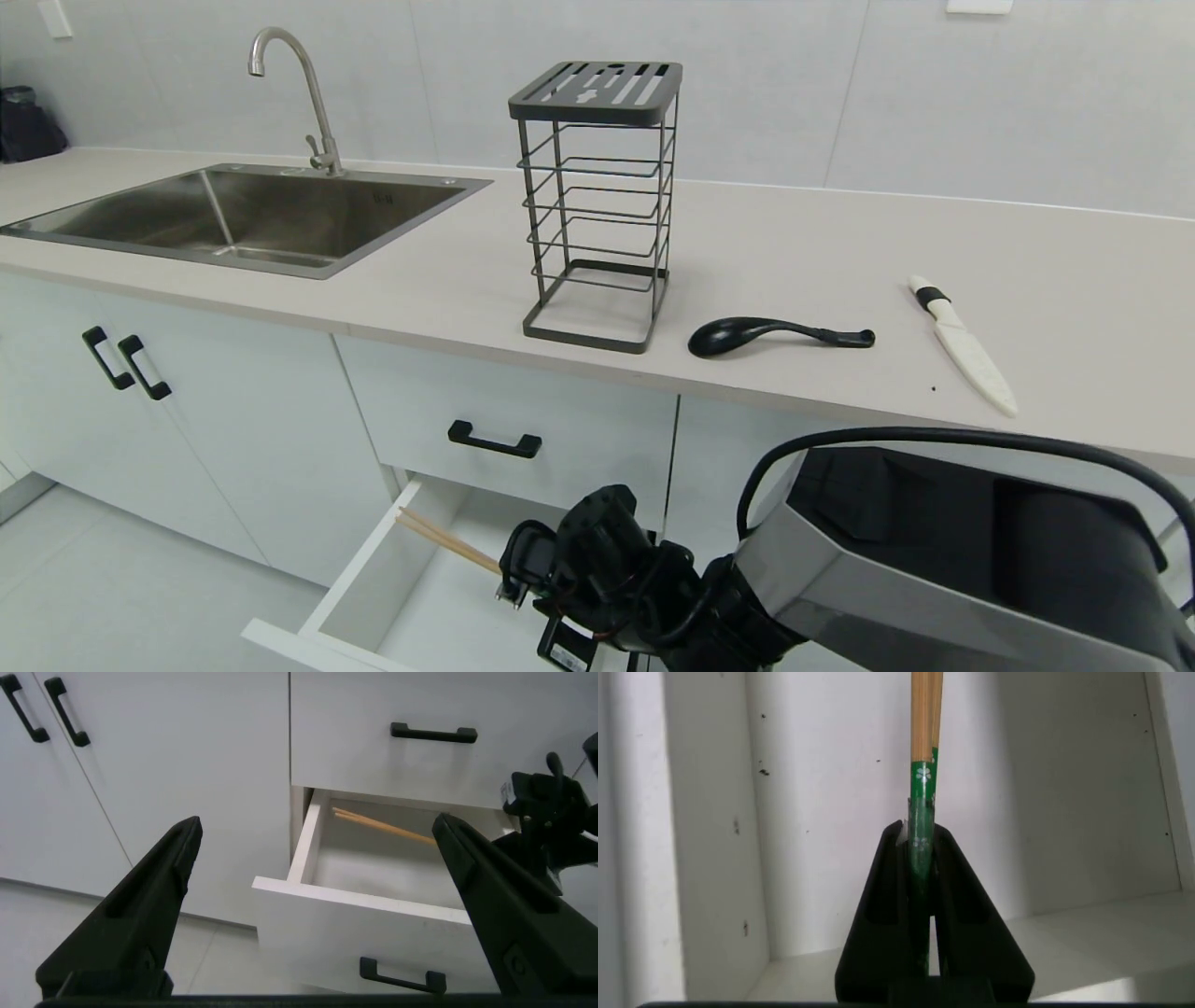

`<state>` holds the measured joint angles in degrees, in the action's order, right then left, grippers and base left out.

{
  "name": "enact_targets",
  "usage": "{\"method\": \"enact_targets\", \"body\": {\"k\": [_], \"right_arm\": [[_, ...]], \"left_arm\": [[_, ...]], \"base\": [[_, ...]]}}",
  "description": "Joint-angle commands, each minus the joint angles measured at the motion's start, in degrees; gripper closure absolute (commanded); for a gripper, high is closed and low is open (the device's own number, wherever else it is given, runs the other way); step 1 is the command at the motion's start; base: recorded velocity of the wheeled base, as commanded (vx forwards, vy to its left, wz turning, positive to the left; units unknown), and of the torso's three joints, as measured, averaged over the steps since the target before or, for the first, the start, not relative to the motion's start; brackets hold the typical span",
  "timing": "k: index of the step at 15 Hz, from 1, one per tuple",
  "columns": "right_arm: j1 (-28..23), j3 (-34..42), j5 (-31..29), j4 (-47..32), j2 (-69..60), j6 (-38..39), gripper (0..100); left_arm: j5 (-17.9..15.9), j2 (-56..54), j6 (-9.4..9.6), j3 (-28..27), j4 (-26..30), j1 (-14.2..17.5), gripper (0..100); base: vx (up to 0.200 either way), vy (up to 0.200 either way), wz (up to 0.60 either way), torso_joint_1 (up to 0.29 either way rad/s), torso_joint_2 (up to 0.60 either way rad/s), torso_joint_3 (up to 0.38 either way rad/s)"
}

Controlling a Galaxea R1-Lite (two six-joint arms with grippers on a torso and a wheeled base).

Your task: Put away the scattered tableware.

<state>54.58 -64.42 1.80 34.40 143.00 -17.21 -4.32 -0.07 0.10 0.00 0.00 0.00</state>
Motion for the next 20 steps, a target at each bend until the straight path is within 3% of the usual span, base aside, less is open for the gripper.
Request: {"method": "enact_targets", "body": {"k": [1,10,20], "right_arm": [[-0.17,-1.85,-1.89,-0.04,2.46,0.25,100],[-0.35,-7.3,-2.86,-8.56,3.43,0.16,100],[0.0,-8.01,0.04,-10.5,3.69,-2.12,100]], "left_arm": [[0.01,0.07,-0.01,0.0,0.0,0.0,0],[0.01,0.07,-0.01,0.0,0.0,0.0,0],[0.01,0.07,-0.01,0.0,0.0,0.0,0]], "base": [[0.0,0.0,0.0,0.0,0.0,0.0],[0.0,0.0,0.0,0.0,0.0,0.0],[0.0,0.0,0.0,0.0,0.0,0.0]]}}
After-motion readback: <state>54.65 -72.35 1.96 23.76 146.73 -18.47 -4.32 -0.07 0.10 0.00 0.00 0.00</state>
